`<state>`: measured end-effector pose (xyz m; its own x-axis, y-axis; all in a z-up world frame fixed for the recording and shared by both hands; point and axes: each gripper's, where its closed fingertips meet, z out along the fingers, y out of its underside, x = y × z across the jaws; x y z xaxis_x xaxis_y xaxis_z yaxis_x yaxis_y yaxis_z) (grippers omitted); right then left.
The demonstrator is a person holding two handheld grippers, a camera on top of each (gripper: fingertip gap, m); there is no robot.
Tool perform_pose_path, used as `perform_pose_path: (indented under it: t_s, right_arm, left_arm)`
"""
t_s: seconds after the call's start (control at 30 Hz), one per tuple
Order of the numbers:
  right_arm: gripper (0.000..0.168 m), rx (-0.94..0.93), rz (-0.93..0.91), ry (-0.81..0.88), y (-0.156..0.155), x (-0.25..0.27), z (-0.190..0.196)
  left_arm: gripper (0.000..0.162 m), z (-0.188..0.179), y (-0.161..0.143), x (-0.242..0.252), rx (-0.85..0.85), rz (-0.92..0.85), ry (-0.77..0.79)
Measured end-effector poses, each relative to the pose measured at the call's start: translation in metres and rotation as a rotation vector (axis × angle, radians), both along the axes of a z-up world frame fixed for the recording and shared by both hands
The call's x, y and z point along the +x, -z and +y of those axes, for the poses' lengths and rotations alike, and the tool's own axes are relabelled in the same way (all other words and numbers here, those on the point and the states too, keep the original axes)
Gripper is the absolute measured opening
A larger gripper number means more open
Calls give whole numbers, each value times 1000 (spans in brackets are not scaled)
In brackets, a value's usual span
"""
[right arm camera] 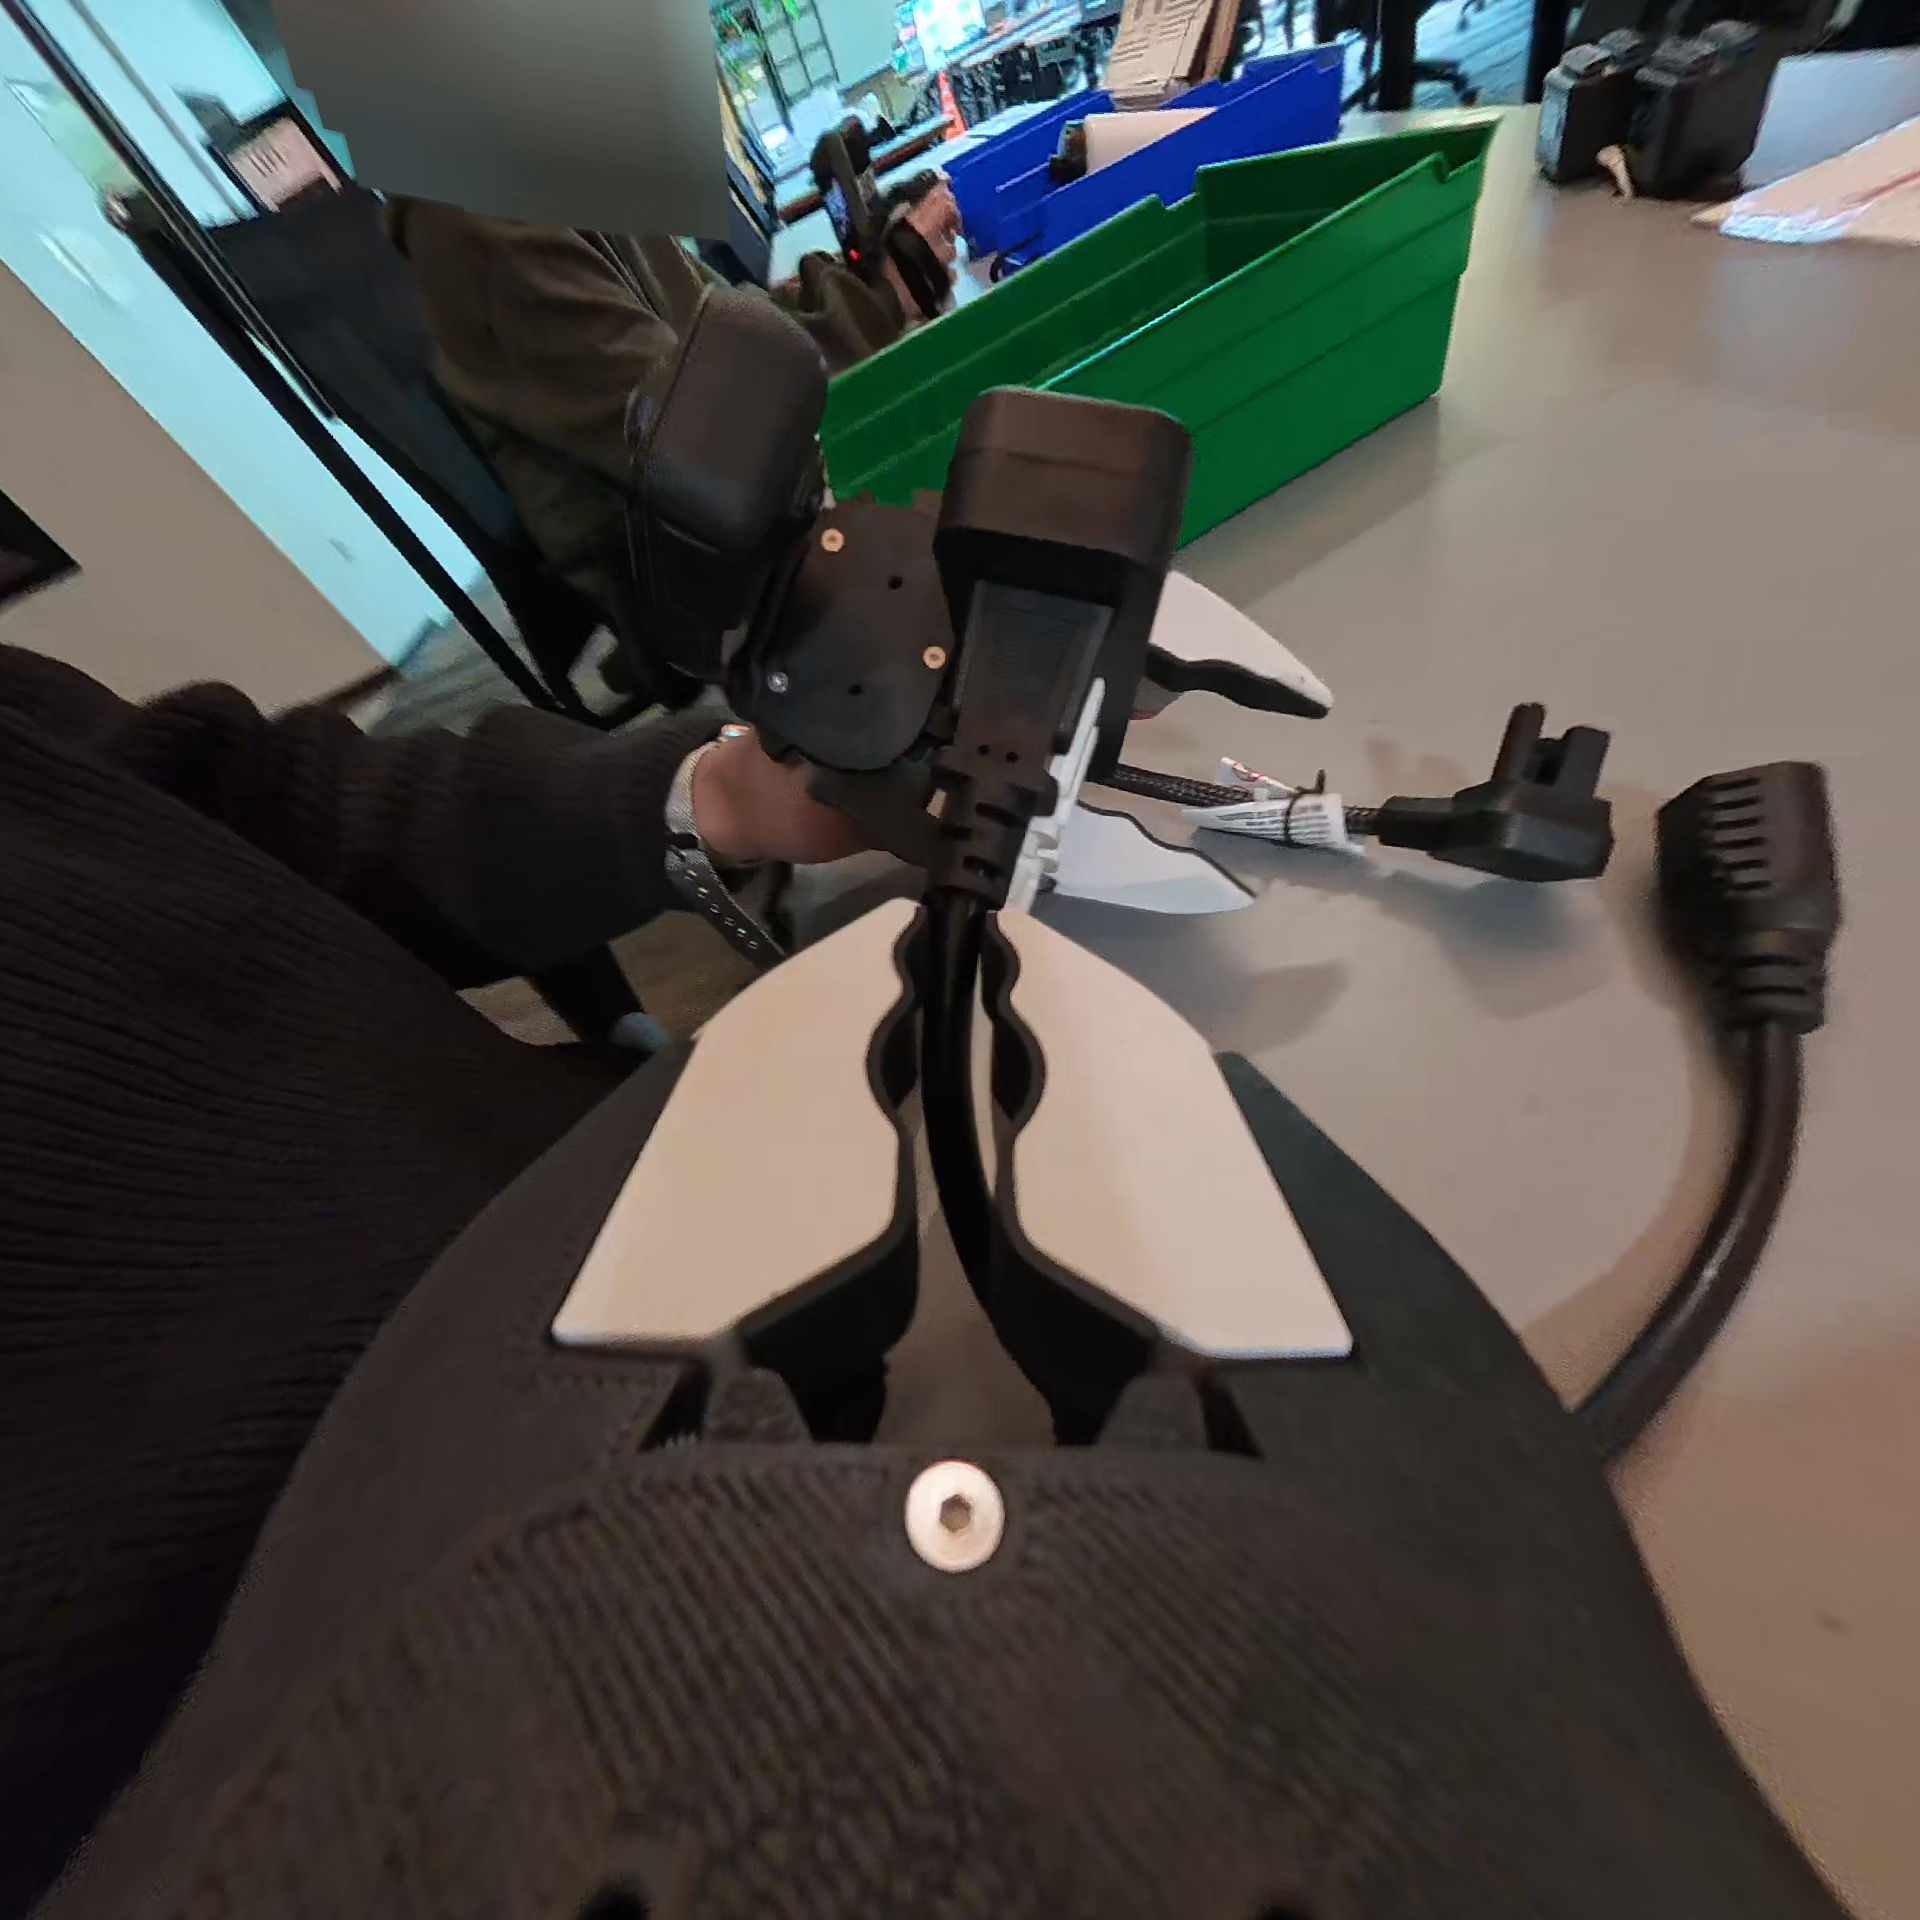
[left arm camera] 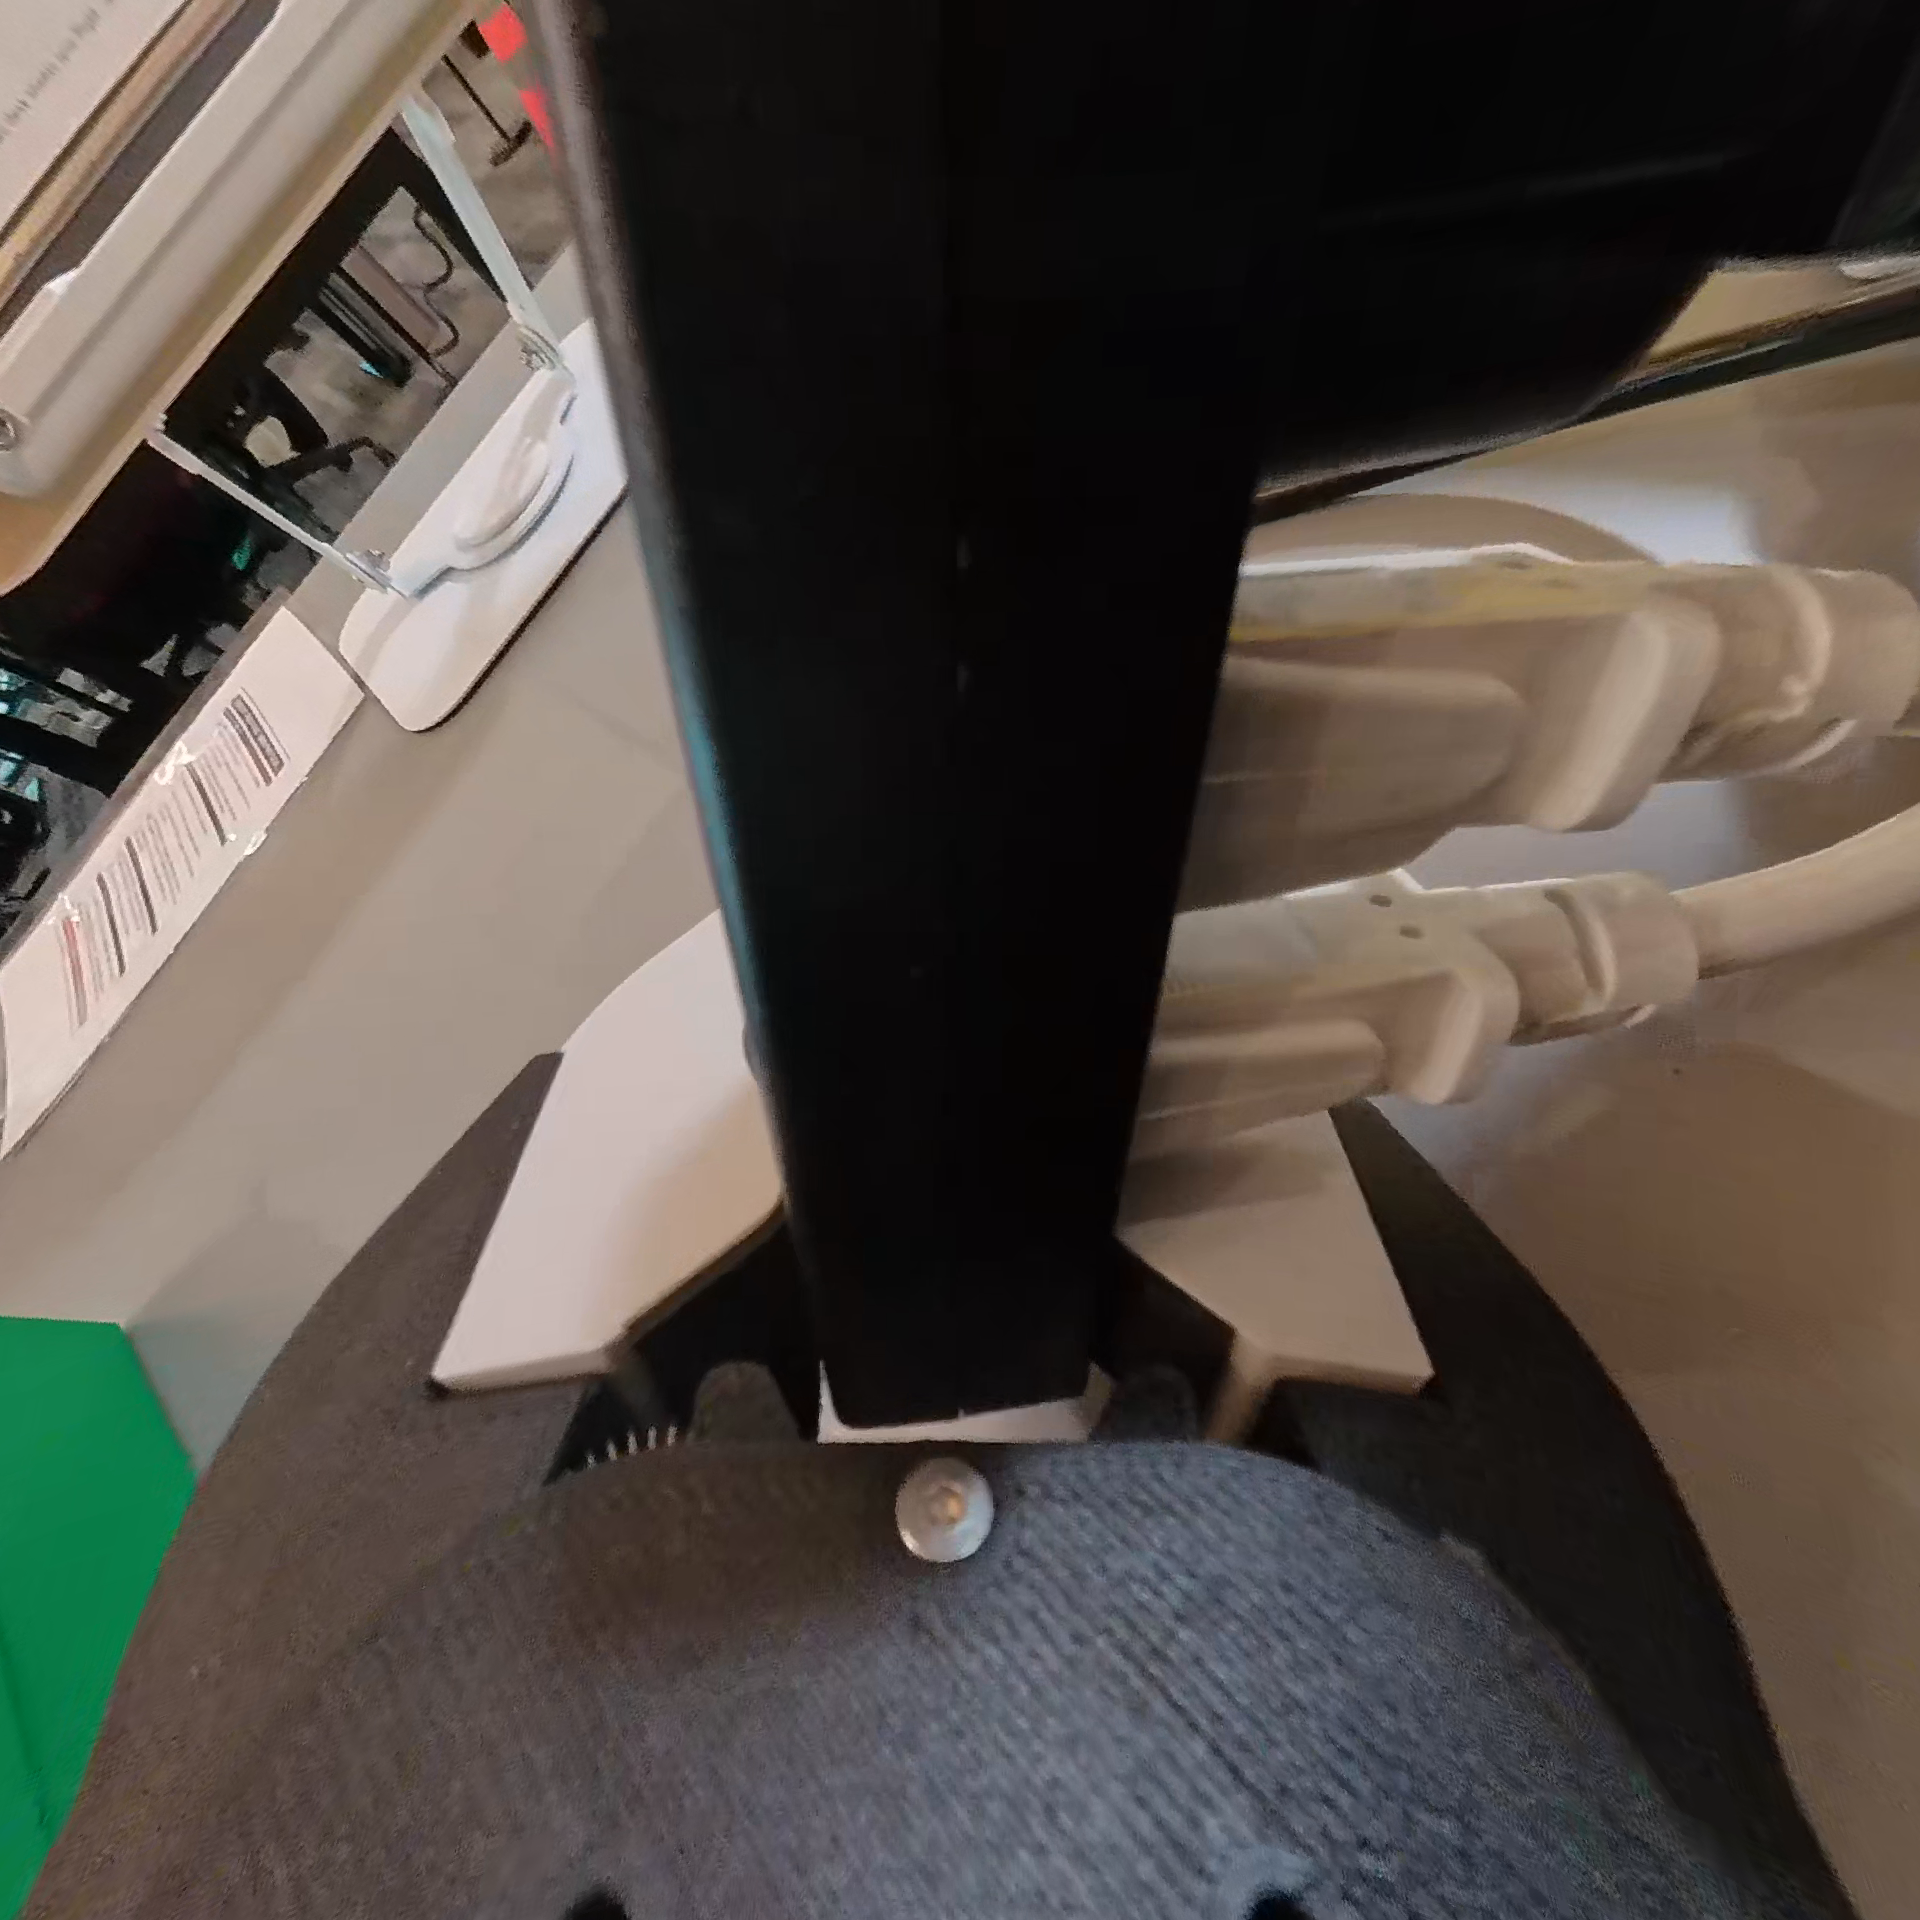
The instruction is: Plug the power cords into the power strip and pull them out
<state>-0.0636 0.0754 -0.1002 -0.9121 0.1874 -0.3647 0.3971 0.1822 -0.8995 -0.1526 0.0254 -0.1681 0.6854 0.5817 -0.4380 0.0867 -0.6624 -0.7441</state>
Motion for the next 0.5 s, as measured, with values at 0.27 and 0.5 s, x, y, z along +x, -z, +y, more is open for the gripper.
perform_pose_path:
  t_s: [0.27, 0.5]
  right_arm:
    - [9, -5, 7, 3, 3, -3, 3]
    - [9, -47, -26, 36, 2, -15, 10]
  left_arm:
    - [67, 12, 9, 22, 51, -99, 195]
    - [146, -1, -31, 36, 440, -251, 271]
